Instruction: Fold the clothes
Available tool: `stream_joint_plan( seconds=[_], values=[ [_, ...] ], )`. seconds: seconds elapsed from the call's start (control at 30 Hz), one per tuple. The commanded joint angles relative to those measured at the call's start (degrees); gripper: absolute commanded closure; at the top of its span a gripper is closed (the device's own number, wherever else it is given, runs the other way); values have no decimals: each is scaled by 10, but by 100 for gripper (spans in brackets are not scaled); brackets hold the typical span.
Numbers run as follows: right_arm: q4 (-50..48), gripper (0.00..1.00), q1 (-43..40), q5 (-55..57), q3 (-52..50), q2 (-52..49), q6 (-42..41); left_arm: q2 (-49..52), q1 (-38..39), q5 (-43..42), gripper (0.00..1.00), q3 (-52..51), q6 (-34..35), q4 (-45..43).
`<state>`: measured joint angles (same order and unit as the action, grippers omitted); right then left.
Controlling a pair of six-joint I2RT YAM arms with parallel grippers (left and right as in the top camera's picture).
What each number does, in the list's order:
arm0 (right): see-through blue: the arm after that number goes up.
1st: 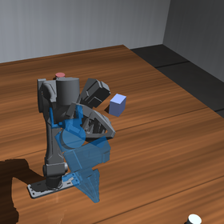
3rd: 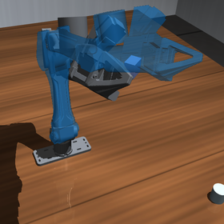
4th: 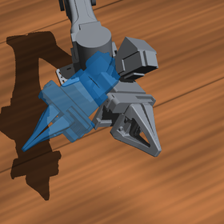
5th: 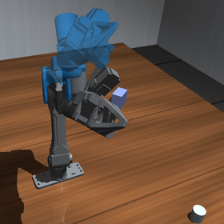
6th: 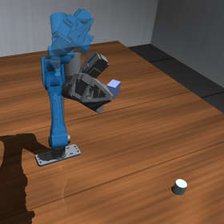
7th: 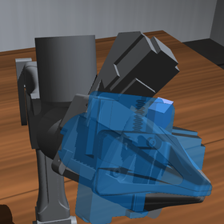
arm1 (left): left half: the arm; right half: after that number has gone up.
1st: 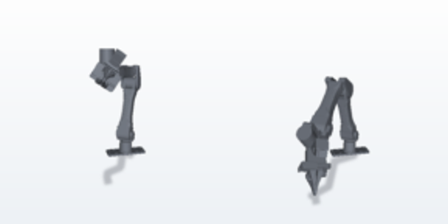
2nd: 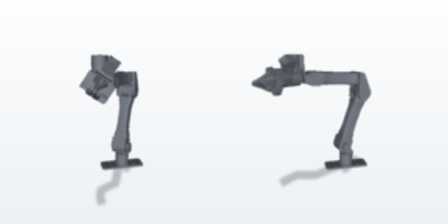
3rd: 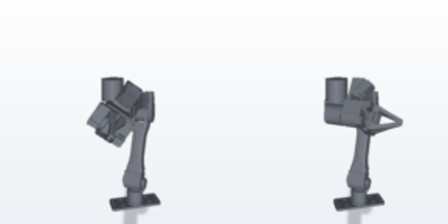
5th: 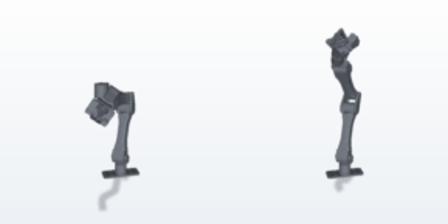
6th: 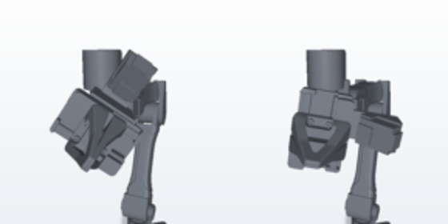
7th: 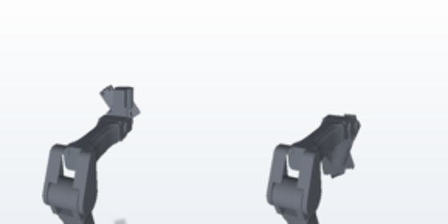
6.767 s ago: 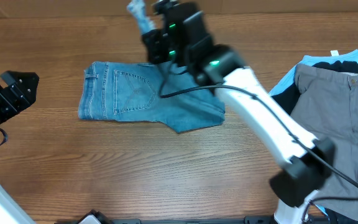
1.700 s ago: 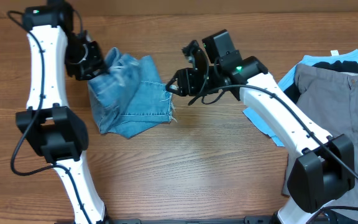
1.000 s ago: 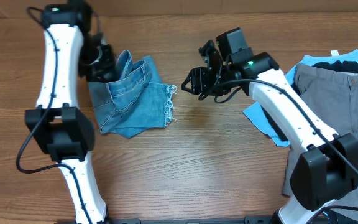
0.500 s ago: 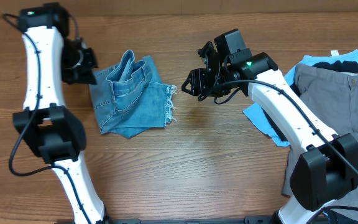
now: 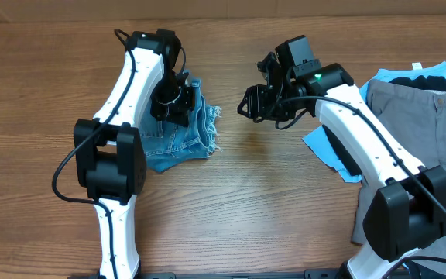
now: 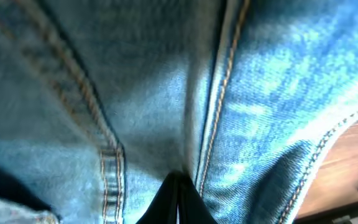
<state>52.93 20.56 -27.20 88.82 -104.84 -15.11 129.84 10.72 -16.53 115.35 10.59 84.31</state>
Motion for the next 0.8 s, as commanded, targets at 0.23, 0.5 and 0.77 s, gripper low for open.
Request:
stream_joint_plan(
  seconds=[0.23, 0.5, 0.77],
  values=[
    [-102, 43, 66, -97, 5, 2, 27, -32, -86, 70, 57, 155, -1, 98],
    [-170, 66, 176, 91, 5, -48, -13, -31, -122, 81, 96, 101, -19, 36],
    [-213, 74, 185, 165, 5, -188, -37, -31, -127, 96, 96, 17, -76, -30]
  ],
)
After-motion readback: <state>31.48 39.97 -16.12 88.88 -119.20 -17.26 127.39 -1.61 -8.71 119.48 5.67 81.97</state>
